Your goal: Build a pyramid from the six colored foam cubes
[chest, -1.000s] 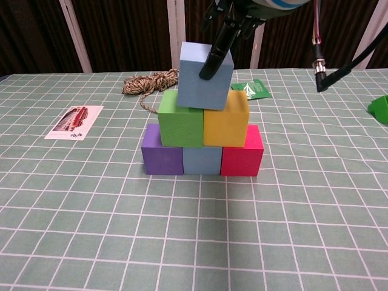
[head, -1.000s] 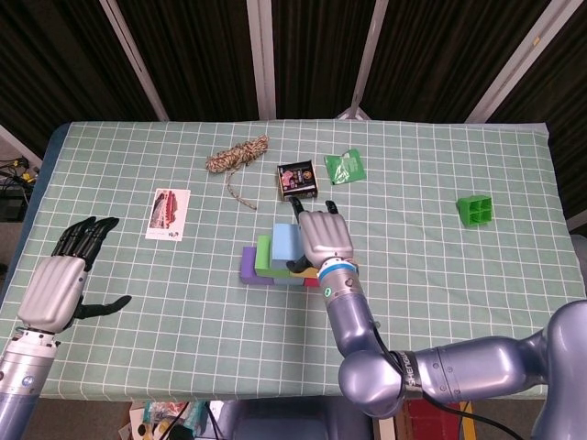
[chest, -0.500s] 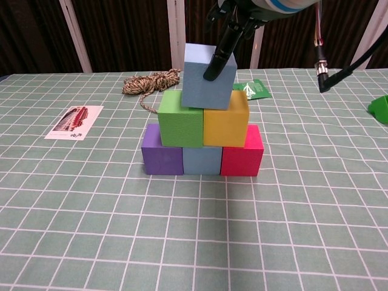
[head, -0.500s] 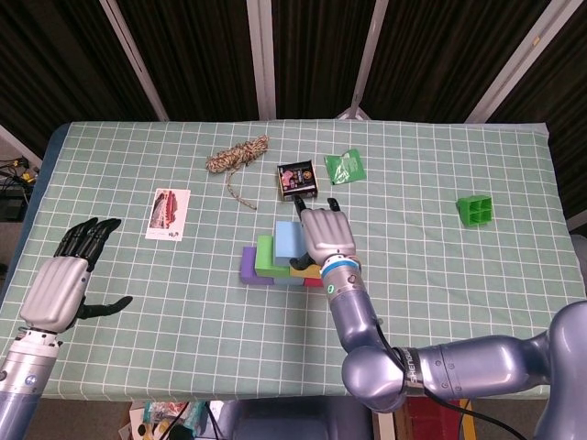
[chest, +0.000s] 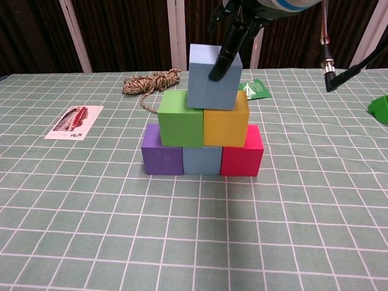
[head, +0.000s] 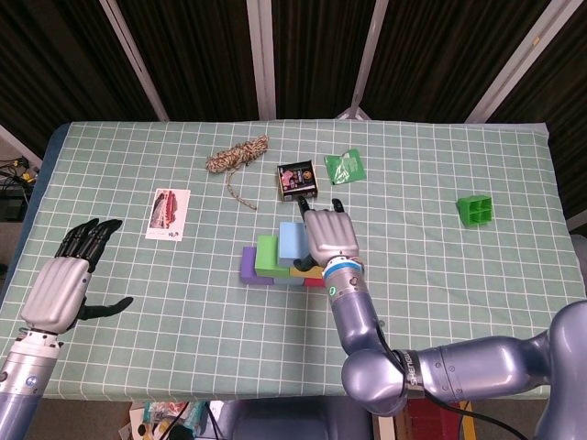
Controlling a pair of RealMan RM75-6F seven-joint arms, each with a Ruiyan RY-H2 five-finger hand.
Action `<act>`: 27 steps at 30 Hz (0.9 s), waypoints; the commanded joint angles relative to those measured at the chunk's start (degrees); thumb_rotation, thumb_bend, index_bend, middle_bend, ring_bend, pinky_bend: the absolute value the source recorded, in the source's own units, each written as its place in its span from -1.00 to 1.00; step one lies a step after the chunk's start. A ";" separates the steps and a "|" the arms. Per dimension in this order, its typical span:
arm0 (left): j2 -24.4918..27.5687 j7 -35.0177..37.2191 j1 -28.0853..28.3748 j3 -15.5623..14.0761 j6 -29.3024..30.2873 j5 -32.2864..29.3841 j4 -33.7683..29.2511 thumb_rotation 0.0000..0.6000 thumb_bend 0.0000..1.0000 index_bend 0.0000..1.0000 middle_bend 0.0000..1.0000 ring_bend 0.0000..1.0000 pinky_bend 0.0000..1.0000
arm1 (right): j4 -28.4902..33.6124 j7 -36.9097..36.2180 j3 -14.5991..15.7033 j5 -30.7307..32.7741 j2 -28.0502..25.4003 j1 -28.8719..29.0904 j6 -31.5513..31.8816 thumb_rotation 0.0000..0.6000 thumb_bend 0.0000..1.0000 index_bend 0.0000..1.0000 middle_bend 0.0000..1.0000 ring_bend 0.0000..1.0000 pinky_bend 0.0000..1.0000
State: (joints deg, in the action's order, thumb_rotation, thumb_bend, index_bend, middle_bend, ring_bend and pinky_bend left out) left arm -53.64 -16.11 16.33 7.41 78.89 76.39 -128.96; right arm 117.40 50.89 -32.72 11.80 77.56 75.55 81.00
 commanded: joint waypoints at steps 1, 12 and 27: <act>0.06 0.07 -0.06 -0.02 0.09 0.13 -0.10 1.00 -0.80 -0.98 -0.87 -1.00 -1.00 | 0.09 -0.04 -0.05 0.19 0.20 0.23 0.69 1.00 -0.51 -0.94 0.07 -0.38 -0.97; 0.28 0.26 -0.10 -0.07 0.09 0.20 -0.18 1.00 -0.80 -0.98 -0.87 -1.00 -1.00 | 0.00 0.54 -0.12 1.01 0.57 0.68 2.25 1.00 -0.51 -0.94 0.07 -0.38 -0.97; 0.20 -0.02 -0.11 -0.22 0.12 0.40 -0.35 1.00 -0.80 -0.98 -0.87 -1.00 -1.00 | 0.81 0.99 -0.44 1.59 0.47 0.58 3.34 1.00 -0.51 -0.94 0.07 -0.38 -0.97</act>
State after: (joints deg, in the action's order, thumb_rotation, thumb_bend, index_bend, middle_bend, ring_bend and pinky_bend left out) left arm -53.44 -16.13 16.22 7.18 79.00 76.81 -129.32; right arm 118.17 51.86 -33.14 13.40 78.02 76.13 84.32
